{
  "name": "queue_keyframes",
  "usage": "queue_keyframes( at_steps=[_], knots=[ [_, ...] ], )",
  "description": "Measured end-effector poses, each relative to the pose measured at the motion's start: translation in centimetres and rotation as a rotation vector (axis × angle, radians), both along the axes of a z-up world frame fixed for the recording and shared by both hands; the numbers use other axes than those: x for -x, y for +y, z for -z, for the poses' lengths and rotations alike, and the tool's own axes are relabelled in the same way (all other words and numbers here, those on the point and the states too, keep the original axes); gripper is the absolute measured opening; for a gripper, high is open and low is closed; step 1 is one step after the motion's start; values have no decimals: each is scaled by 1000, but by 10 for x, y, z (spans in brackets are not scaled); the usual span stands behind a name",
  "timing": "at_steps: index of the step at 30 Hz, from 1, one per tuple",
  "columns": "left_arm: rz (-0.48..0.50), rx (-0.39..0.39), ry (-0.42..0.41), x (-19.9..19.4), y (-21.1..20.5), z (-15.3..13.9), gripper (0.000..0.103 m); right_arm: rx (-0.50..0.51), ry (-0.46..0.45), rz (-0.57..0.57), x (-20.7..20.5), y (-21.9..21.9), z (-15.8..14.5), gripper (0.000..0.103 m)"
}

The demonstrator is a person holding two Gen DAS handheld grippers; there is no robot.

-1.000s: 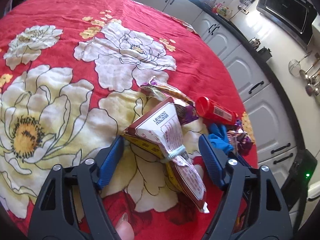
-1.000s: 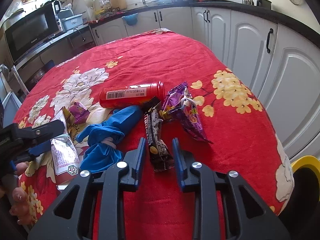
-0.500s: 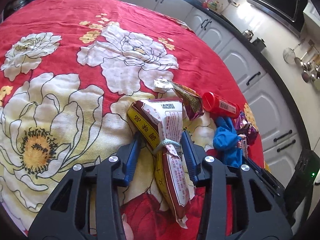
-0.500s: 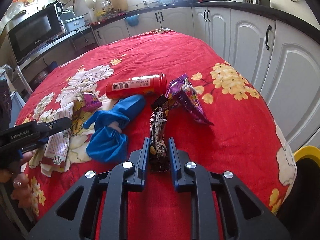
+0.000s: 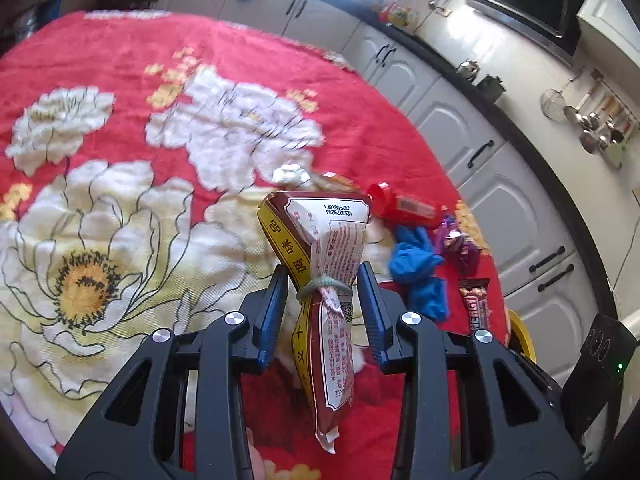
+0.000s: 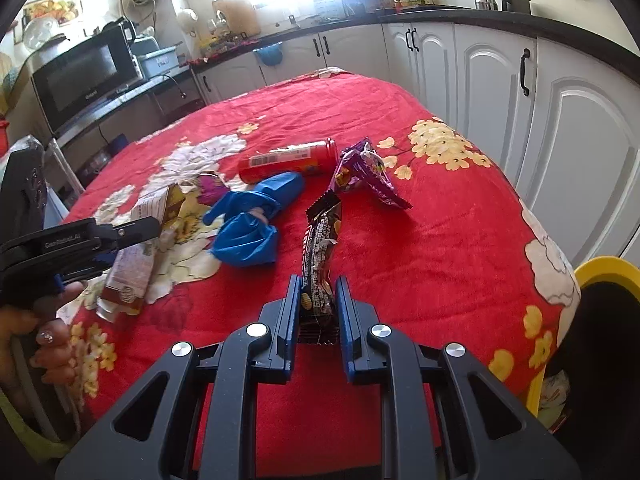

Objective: Collect trash
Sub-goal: 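Carry the snack bag and chocolate wrapper over the yellow bin with both tools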

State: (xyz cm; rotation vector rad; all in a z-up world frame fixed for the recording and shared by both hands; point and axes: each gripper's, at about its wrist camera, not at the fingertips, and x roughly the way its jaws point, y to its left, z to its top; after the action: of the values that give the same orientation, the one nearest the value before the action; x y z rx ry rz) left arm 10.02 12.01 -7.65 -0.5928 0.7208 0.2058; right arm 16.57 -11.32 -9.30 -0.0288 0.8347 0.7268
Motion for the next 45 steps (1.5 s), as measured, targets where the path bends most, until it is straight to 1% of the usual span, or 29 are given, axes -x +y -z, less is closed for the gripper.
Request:
queue_keyframes(
  at_steps=[9, 16, 17, 20, 23, 25, 32, 45],
  knots=[
    [104, -62, -101, 2, -41, -35, 28, -58, -48, 13, 14, -21, -30, 17],
    [177, -91, -150, -2, -75, -50, 28, -100, -83, 60, 15, -48, -51, 17],
    [190, -95, -157, -4, -80, -52, 20, -103, -88, 66, 15, -51, -53, 17],
    [213, -109, -170, -6, -92, -57, 20, -120, -100, 93, 15, -66, -60, 17],
    [230, -128, -177, -10, -102, -60, 20, -130, -108, 115, 17, -77, -63, 17],
    [241, -117, -174, -13, -106, -59, 20, -133, -111, 128, 16, -84, -64, 17],
    [297, -129, -198, -21, -129, -66, 20, -148, -129, 180, 16, -114, -71, 17],
    [423, -148, -232, -44, -193, -77, 20, -164, -159, 325, 23, -182, -75, 17]
  ],
)
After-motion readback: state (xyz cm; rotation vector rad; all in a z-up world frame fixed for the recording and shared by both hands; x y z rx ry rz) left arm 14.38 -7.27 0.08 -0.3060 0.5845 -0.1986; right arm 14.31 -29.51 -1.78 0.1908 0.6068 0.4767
